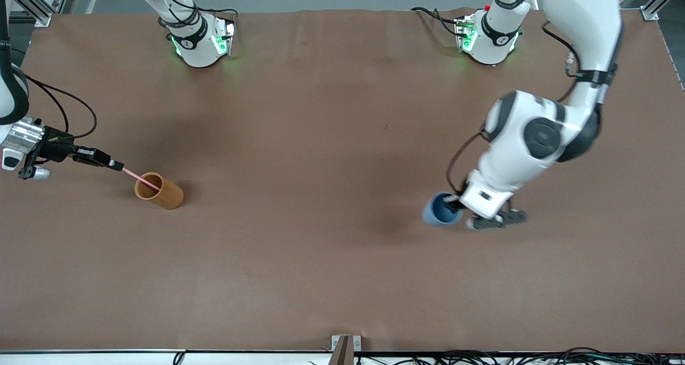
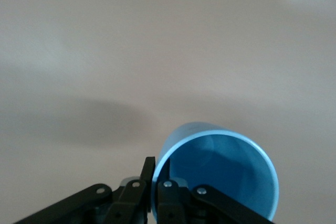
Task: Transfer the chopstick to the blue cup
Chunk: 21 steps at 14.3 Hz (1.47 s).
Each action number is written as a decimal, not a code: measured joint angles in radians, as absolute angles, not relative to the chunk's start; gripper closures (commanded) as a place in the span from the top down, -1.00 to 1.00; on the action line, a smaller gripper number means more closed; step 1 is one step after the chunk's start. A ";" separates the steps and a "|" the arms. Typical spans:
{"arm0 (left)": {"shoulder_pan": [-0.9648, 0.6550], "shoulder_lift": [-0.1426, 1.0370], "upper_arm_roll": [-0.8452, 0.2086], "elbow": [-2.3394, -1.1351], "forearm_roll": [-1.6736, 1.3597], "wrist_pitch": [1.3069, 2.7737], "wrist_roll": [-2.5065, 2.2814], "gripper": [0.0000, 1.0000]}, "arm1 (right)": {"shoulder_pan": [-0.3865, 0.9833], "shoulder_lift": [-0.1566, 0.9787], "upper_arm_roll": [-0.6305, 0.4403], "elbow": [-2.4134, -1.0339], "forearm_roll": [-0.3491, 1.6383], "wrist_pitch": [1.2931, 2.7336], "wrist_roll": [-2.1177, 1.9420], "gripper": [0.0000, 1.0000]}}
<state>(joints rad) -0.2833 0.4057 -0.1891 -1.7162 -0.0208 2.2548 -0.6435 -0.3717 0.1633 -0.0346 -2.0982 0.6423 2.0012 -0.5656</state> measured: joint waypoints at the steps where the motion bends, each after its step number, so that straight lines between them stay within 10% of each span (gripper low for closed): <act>1: -0.344 0.408 -0.190 -1.722 -0.018 2.255 -0.728 -0.99 | -0.372 0.160 -0.034 -2.080 0.642 1.977 -0.563 -0.93; 12: -0.525 0.553 -0.188 -1.757 0.106 2.365 -0.980 -0.91 | -0.205 0.077 -0.014 -1.751 0.344 1.694 -0.198 -0.90; 14: -0.526 0.557 -0.188 -1.763 0.107 2.370 -0.980 -0.56 | -0.102 0.055 -0.009 -1.723 0.269 1.693 -0.079 -0.91; 17: -0.526 0.559 -0.188 -1.769 0.108 2.374 -0.980 0.99 | 0.065 0.025 -0.005 -1.694 0.208 1.693 0.119 -0.91; 21: -0.515 0.534 -0.183 -1.755 0.108 2.359 -0.979 1.00 | 0.220 0.017 -0.003 -1.658 0.197 1.694 0.328 -0.91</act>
